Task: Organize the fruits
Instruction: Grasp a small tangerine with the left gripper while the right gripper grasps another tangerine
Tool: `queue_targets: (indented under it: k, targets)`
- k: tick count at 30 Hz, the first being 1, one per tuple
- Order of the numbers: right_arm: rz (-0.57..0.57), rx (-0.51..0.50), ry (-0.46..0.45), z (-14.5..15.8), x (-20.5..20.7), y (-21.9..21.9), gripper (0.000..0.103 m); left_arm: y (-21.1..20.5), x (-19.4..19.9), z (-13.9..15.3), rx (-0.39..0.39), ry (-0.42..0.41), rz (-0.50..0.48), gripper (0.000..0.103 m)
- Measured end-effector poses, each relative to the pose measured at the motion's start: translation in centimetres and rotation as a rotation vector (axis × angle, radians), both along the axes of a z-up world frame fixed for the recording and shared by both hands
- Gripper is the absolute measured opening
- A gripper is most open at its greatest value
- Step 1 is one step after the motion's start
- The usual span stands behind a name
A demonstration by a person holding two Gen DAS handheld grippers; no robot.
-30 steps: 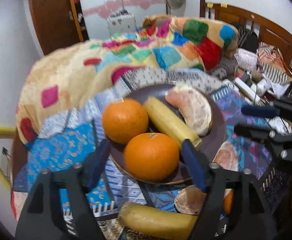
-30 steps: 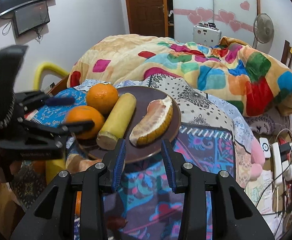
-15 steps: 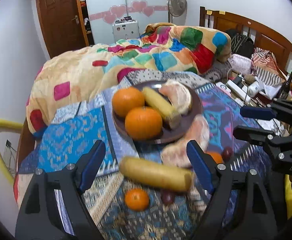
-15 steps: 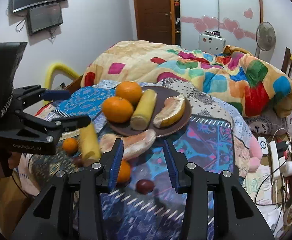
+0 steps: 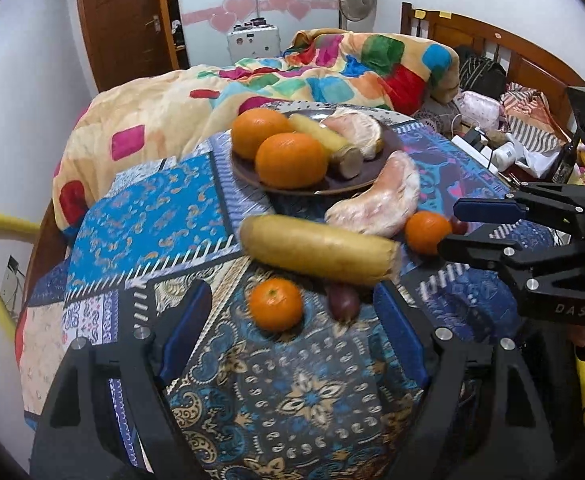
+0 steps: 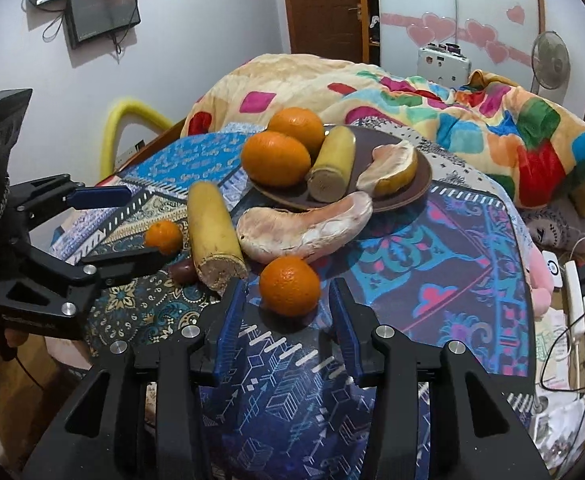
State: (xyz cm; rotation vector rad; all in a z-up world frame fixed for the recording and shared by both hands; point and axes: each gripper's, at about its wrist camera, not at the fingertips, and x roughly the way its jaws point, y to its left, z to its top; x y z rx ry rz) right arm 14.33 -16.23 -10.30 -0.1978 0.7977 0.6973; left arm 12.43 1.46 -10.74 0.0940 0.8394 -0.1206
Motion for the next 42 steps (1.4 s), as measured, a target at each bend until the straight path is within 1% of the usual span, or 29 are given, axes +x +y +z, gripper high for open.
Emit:
queue_targets:
  k: [7,9,10,12,14,15,16,19,23,31,34,38,42]
  targets:
    - [0.006,-0.026,0.016,-1.4,0.7,0.9,0.039,2.0,0.2,-1.8,-0.059,0.030,0.015,0.063]
    - [0.003,-0.027,0.016,-1.6,0.8,0.9,0.036,2.1,0.4,-2.3,-0.061,0.042,0.013,0.054]
    - [0.000,-0.029,0.011,-1.6,0.8,0.9,0.034,2.1,0.6,-2.6,-0.063,0.046,0.010,0.052]
    - [0.002,-0.023,0.013,-1.6,0.9,0.8,0.034,2.2,0.8,-3.0,-0.074,0.054,0.008,0.043]
    - [0.003,-0.014,0.019,-1.6,0.9,0.7,0.034,2.2,0.9,-3.2,-0.094,0.056,-0.001,0.039]
    - [0.003,-0.012,0.019,-1.6,0.8,0.7,0.034,2.1,0.9,-3.2,-0.099,0.047,-0.005,0.035]
    - [0.001,-0.012,0.016,-1.5,0.7,0.6,0.033,2.1,0.8,-3.1,-0.098,0.044,-0.010,0.034]
    - [-0.005,-0.003,0.009,-1.1,0.6,0.4,0.033,1.9,0.6,-3.0,-0.080,0.033,-0.007,0.033]
    - [-0.011,0.013,-0.006,-0.1,0.5,0.0,0.033,2.3,0.5,-2.3,-0.096,0.027,0.000,0.033]
    - [-0.041,0.040,-0.056,2.2,0.8,-1.2,0.033,2.3,0.9,0.9,-0.100,-0.046,0.004,0.033]
    - [-0.055,0.045,-0.075,3.1,1.3,-1.5,0.033,2.0,1.5,1.9,-0.097,-0.077,0.004,0.033]
    - [-0.072,0.053,-0.095,4.0,2.4,-1.7,0.033,1.7,3.1,2.9,-0.107,-0.098,0.004,0.033]
    - [-0.091,0.053,-0.109,4.6,3.8,-1.9,0.033,1.4,4.8,3.3,-0.100,-0.112,0.002,0.033]
